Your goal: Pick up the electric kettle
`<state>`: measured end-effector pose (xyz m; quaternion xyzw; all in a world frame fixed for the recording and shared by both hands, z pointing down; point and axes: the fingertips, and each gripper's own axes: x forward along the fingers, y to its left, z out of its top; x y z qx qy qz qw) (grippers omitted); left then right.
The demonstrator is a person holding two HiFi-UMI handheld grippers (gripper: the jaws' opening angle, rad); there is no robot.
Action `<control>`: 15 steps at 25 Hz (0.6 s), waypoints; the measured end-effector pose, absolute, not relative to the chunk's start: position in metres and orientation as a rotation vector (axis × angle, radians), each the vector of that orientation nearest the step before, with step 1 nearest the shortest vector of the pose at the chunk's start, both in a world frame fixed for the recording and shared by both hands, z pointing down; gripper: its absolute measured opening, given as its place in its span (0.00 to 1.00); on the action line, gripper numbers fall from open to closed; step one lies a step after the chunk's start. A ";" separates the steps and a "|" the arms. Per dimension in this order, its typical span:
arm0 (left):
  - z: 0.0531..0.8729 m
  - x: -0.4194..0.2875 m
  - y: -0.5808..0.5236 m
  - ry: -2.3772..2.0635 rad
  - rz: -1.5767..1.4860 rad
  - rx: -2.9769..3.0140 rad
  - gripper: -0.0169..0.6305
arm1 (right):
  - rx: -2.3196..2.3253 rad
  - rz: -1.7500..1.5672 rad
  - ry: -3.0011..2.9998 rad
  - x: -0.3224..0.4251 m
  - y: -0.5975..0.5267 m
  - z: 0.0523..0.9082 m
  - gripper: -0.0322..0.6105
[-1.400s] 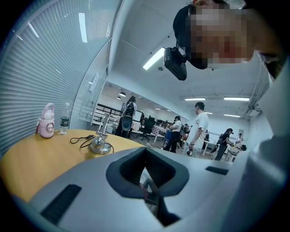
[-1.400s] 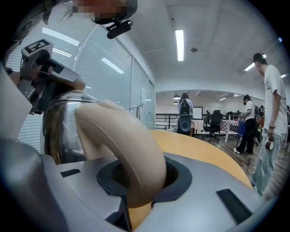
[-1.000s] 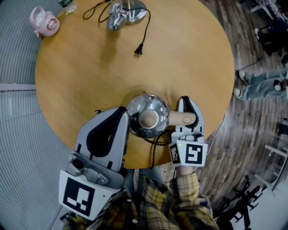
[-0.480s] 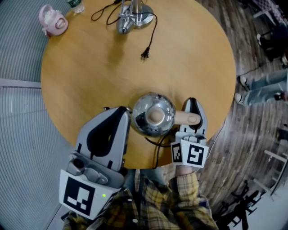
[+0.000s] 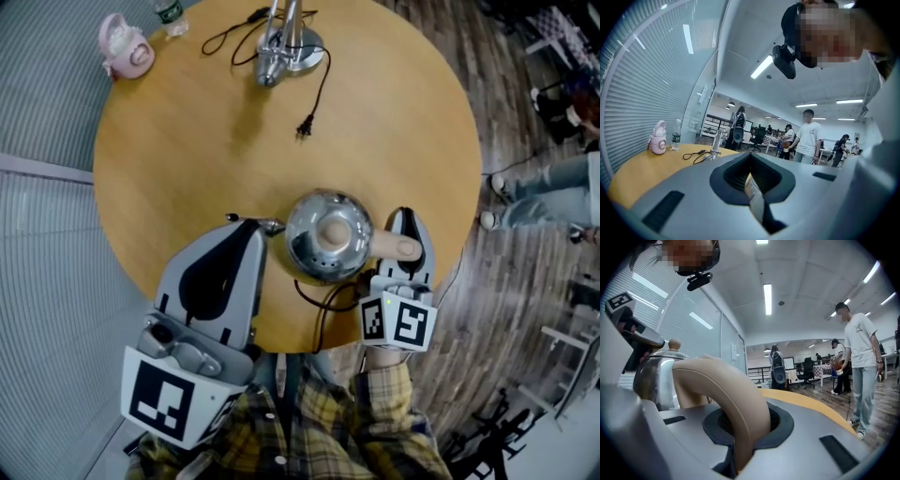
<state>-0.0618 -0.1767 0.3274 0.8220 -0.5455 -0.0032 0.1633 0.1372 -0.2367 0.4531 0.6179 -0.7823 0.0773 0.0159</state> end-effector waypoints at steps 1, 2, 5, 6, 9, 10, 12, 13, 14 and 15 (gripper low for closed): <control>0.323 -0.063 -0.177 -1.565 -0.014 2.351 0.03 | 1.919 0.238 -2.433 0.138 -0.237 0.450 0.13; 0.318 -0.063 -0.178 -1.576 -0.019 2.361 0.03 | 1.917 0.237 -2.434 0.138 -0.238 0.446 0.13; 0.303 -0.065 -0.179 -1.594 -0.043 2.377 0.03 | 1.912 0.241 -2.438 0.139 -0.240 0.434 0.13; 0.299 -0.067 -0.180 -1.600 -0.053 2.377 0.03 | 1.910 0.247 -2.440 0.139 -0.241 0.431 0.13; 0.288 -0.070 -0.181 -1.611 -0.080 2.371 0.03 | 1.916 0.257 -2.444 0.140 -0.244 0.419 0.13; 0.283 -0.071 -0.181 -1.617 -0.089 2.373 0.03 | 1.919 0.251 -2.446 0.141 -0.245 0.413 0.13; 0.272 -0.071 -0.182 -1.632 -0.108 2.384 0.03 | 1.921 0.229 -2.450 0.143 -0.246 0.400 0.13; 0.266 -0.072 -0.182 -1.639 -0.118 2.391 0.03 | 1.923 0.217 -2.453 0.144 -0.247 0.393 0.13; 0.260 -0.073 -0.183 -1.647 -0.129 2.399 0.03 | 1.926 0.208 -2.457 0.145 -0.248 0.386 0.13; 0.255 -0.074 -0.183 -1.656 -0.139 2.407 0.03 | 1.932 0.203 -2.463 0.146 -0.248 0.380 0.13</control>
